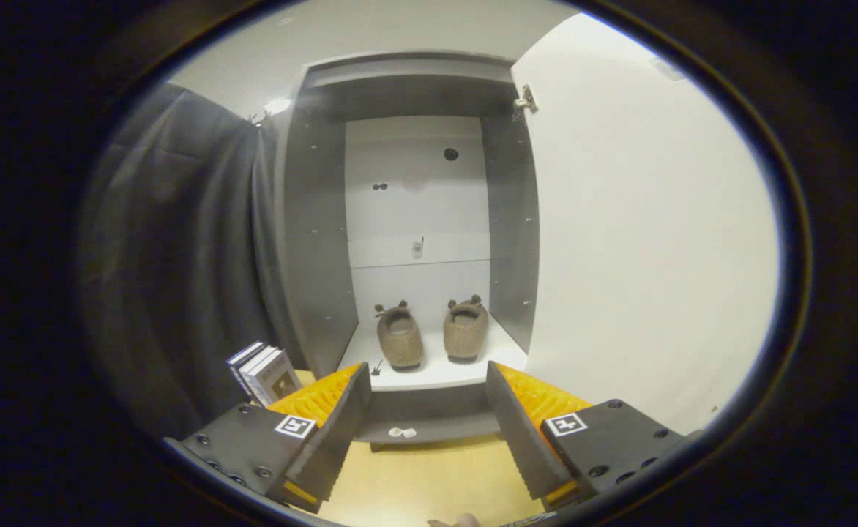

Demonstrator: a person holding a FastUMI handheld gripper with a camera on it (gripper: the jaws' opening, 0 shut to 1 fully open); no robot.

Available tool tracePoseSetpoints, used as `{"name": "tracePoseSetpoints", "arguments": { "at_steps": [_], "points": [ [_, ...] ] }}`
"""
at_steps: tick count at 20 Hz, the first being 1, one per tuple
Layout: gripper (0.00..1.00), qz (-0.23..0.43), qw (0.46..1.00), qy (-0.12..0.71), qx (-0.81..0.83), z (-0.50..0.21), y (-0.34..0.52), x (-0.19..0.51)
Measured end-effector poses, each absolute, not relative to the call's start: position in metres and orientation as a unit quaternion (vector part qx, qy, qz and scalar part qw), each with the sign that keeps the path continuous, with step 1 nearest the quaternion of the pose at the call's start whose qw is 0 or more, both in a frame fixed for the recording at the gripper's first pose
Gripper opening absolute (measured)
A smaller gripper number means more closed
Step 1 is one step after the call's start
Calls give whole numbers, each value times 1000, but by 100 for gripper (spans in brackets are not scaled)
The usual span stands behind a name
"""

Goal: Open the shoe cabinet door, grab the shoes and put them into the shoe cabinet, then close the shoe cabinet door.

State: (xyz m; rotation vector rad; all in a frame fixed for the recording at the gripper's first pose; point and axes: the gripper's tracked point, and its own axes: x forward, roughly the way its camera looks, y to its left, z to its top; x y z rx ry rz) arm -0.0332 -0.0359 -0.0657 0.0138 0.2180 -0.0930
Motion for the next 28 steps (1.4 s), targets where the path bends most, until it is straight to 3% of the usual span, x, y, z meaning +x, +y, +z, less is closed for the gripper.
{"name": "tracePoseSetpoints", "arguments": {
  "at_steps": [7,15,21,28],
  "points": [
    [98,-94,994,54,30,-32,-81,-157],
    [97,-179,983,39,7,-1,-247,-235],
    [96,-175,984,31,-24,6,-355,-200],
    [96,-102,994,19,-32,3,-376,-95]
  ]
}}
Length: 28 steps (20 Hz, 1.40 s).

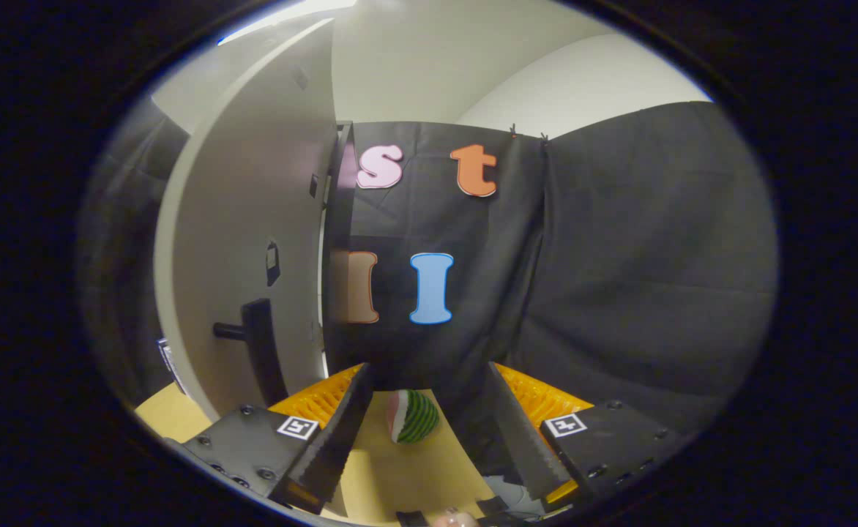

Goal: Open the shoe cabinet door, grab the shoes and put them into the shoe cabinet, then close the shoe cabinet door.

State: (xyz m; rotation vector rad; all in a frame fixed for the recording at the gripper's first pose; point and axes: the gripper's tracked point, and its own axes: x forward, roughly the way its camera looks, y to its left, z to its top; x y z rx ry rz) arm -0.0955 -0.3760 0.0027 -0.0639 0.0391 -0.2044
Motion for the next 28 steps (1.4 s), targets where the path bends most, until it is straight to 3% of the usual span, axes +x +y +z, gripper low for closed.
{"name": "tracePoseSetpoints", "arguments": {
  "at_steps": [12,28],
  "points": [
    [96,-36,999,29,-1,-5,-341,-57],
    [95,-17,998,24,54,-19,-177,-52]
  ]
}}
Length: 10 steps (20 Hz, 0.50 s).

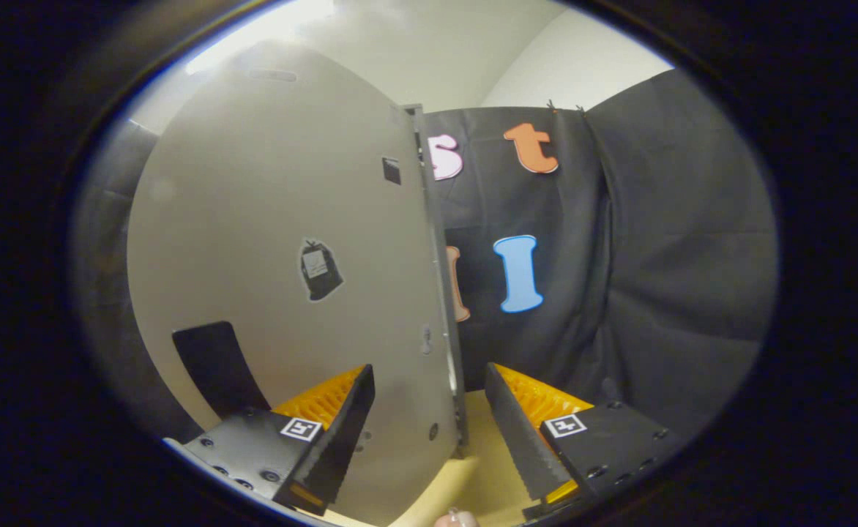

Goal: Open the shoe cabinet door, grab the shoes and put them into the shoe cabinet, then close the shoe cabinet door.

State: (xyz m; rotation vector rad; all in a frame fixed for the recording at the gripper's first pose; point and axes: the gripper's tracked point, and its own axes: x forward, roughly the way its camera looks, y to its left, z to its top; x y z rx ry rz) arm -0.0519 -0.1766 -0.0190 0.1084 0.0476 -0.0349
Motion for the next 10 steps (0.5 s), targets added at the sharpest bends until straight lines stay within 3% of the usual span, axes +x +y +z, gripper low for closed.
{"name": "tracePoseSetpoints", "arguments": {
  "at_steps": [10],
  "points": [
    [95,62,998,16,27,-24,-46,10]
  ]
}}
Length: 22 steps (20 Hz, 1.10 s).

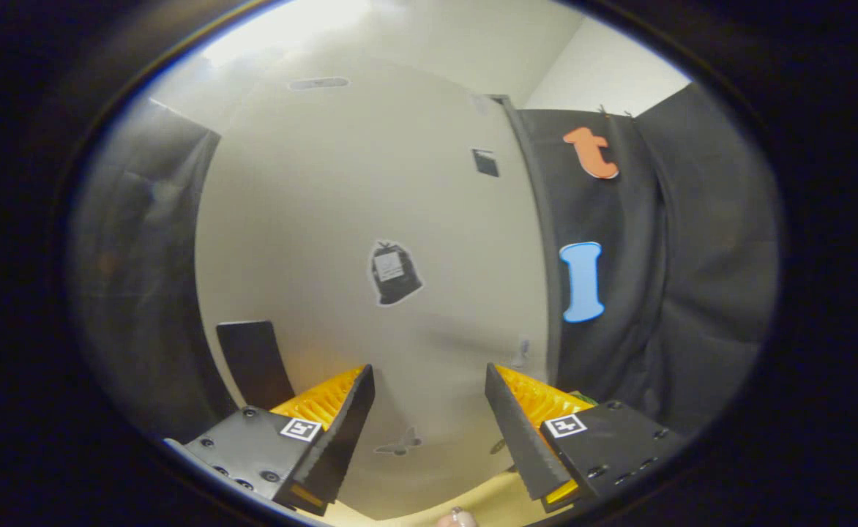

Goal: Open the shoe cabinet door, grab the shoes and put them into the shoe cabinet, then close the shoe cabinet door.

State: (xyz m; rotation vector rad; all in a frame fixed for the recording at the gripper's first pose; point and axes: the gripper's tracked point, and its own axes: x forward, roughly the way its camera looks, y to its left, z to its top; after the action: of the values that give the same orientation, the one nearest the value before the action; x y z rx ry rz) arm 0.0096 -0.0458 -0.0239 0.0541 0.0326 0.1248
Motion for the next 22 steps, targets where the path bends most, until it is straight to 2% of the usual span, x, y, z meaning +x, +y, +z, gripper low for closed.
{"name": "tracePoseSetpoints", "arguments": {
  "at_steps": [9,22],
  "points": [
    [95,71,997,27,-6,-35,3,74],
    [94,49,999,22,9,-53,44,102]
  ]
}}
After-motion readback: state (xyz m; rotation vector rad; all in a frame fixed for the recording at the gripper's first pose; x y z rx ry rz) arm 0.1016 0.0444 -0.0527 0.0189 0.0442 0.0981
